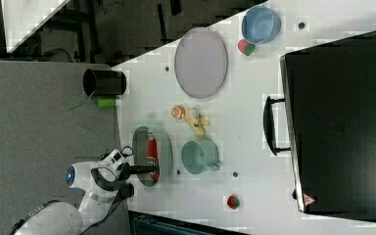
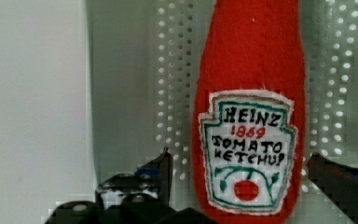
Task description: Pick ketchup from strainer and place it on the table
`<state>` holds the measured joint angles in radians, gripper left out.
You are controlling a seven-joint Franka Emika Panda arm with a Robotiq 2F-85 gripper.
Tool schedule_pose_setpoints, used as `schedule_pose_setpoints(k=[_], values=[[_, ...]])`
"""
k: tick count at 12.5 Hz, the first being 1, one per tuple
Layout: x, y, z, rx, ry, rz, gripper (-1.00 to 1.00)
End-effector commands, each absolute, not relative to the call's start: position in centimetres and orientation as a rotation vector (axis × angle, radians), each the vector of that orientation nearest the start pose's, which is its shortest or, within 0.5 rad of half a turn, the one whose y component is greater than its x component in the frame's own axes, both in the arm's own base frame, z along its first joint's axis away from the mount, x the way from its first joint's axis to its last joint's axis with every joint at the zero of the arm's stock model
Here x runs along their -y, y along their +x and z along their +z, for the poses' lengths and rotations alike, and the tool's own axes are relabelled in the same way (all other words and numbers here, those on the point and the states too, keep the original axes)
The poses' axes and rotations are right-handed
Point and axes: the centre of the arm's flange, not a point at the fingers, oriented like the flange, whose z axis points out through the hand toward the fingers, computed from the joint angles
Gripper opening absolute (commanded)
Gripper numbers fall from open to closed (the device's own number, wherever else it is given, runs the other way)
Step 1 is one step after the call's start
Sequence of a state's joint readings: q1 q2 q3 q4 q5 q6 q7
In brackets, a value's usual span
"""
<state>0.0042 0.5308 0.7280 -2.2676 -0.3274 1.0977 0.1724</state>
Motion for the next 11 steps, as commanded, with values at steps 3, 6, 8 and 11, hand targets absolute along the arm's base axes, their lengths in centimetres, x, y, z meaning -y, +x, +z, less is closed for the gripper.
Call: schedule_pose_setpoints(k=[3,6,8,11], values=[[-38.7,39.0,17.3,-0.117,-2.971,0.131,0.68],[-39.1,39.4,17.2,-0.122,-2.971,0.12,0.22],[-39.3,39.5,18.7,-0.108,-2.97,0.08,0.22],[-39.4,39.2,22.8,-0.105,-2.984,0.006,0.22]])
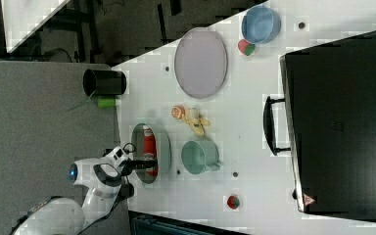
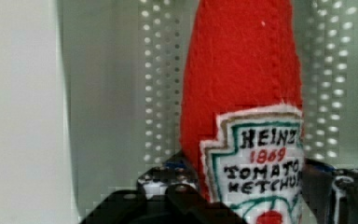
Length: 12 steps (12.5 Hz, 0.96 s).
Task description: Pick ketchup from strainer and place it on the table
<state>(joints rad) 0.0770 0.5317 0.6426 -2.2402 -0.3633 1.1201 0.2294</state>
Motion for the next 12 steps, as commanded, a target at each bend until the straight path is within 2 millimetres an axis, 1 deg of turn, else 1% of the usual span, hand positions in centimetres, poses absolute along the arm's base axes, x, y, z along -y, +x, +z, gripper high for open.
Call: schedule_pose_setpoints(k=[1,3,4,5,7,9,12], values=[[-39.1,39.3,24.4,-0.134,-3.004,0.0,0.22],[-38.7,39.5,27.8,-0.25,-3.037,0.041,0.22],[-38.4,39.8,29.6,-0.319,-3.034,0.07,0.22],[-38.1,40.3,31.6,-0.347,-3.028,0.093,0.22],[-36.9,41.5,34.9,-0.285,-3.039,0.129,0.22],[-34.8,43.4,38.1,-0.214,-3.055,0.138,0.22],[-30.4,47.1,42.0,-0.206,-3.075,0.128,0.22]])
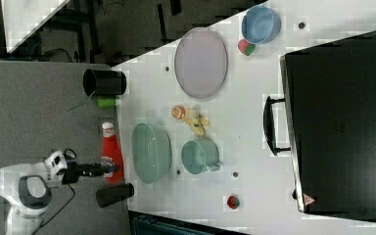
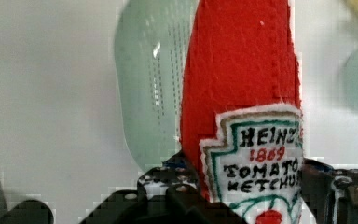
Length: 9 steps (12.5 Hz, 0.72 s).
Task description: Pick ketchup from strainer and place it on the table
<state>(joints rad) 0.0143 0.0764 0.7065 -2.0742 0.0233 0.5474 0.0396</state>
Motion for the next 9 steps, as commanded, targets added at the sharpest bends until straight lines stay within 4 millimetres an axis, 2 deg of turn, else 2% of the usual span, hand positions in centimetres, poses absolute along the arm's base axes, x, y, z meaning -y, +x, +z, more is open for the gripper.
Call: schedule_pose_setpoints(k=[1,4,7,9], values=[[-28.8,48.3,43.1,-0.214,-3.076,0.125,0.22],[-23.5,52.0,45.3,-0.324,-3.051,0.067,0.22],[-16.9,54.9,46.0,-0.486,-3.027,0.033,0.22],[-12.1,56.1,45.9,-0.501,-3.03,0.022,0.22]])
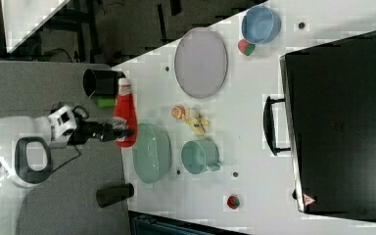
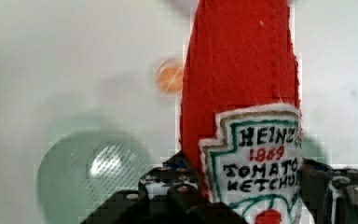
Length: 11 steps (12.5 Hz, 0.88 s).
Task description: Pick ketchup from strainer and place it on the table
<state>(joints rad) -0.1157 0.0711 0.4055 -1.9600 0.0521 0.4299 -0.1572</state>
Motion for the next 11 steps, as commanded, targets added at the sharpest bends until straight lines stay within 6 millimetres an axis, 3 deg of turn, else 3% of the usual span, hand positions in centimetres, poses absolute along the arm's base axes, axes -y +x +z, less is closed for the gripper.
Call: schedule_pose_setpoints(k=[1,4,6,8,11], values=[[-9.6,56.6,45.7,-0.508,-3.031,0.02,0.22],[-2.7,57.0,44.5,-0.554,-3.034,0.047,0.22],[0.5,56.3,42.6,-0.634,-3.027,0.102,0.22],[2.4,55.0,40.0,-0.69,-3.022,0.186,0.22],[3.2,53.1,35.2,-0.72,-3.02,0.263,0.22]])
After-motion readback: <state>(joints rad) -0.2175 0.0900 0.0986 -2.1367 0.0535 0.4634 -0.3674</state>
